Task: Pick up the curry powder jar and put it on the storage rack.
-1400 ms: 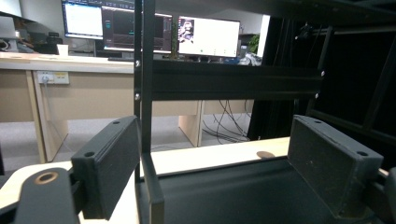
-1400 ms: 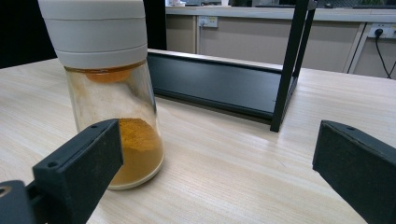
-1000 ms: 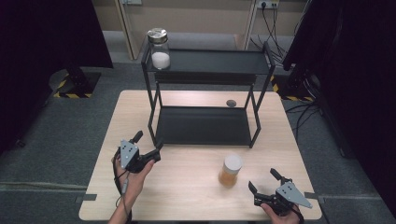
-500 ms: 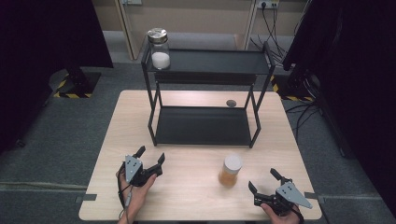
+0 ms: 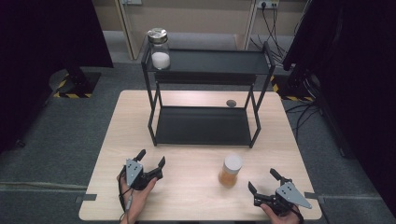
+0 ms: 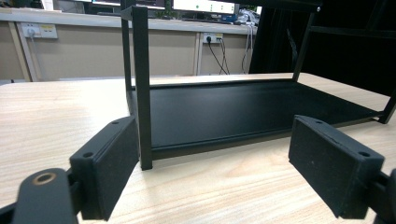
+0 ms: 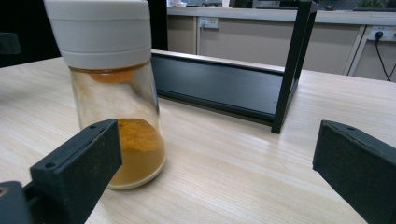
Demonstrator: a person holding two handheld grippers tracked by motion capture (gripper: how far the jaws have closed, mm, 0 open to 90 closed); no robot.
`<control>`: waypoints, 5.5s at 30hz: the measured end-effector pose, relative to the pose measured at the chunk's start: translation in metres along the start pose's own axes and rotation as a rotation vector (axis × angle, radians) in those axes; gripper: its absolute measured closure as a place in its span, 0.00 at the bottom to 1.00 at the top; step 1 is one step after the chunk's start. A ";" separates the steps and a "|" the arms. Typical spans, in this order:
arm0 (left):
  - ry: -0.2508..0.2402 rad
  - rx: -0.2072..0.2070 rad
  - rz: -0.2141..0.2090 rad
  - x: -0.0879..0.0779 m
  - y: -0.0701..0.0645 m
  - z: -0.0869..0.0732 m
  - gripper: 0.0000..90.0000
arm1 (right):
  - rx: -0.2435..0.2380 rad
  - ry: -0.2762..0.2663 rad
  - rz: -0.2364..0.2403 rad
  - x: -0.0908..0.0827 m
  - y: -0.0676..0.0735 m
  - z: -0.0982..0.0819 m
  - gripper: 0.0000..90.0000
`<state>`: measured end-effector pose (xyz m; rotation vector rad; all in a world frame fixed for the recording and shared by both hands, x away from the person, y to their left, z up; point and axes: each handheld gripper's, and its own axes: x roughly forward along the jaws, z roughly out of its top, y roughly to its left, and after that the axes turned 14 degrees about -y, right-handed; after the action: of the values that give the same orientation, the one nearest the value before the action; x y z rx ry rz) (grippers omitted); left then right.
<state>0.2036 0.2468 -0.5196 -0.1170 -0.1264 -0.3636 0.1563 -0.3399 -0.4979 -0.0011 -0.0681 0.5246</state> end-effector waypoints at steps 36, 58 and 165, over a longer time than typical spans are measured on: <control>0.015 -0.034 -0.004 0.003 0.003 0.002 0.17 | -0.008 -0.035 0.238 0.072 0.005 0.026 0.29; 0.015 -0.024 -0.005 0.004 0.001 0.002 0.17 | 0.014 -0.065 0.207 0.065 0.008 0.030 0.38; 0.011 -0.017 -0.001 0.005 -0.001 0.001 0.18 | -0.067 -0.341 -0.026 0.122 -0.016 0.173 0.38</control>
<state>0.2078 0.2447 -0.5179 -0.1323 -0.1128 -0.3664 0.2582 -0.2955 -0.3172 0.0243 -0.4182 0.4921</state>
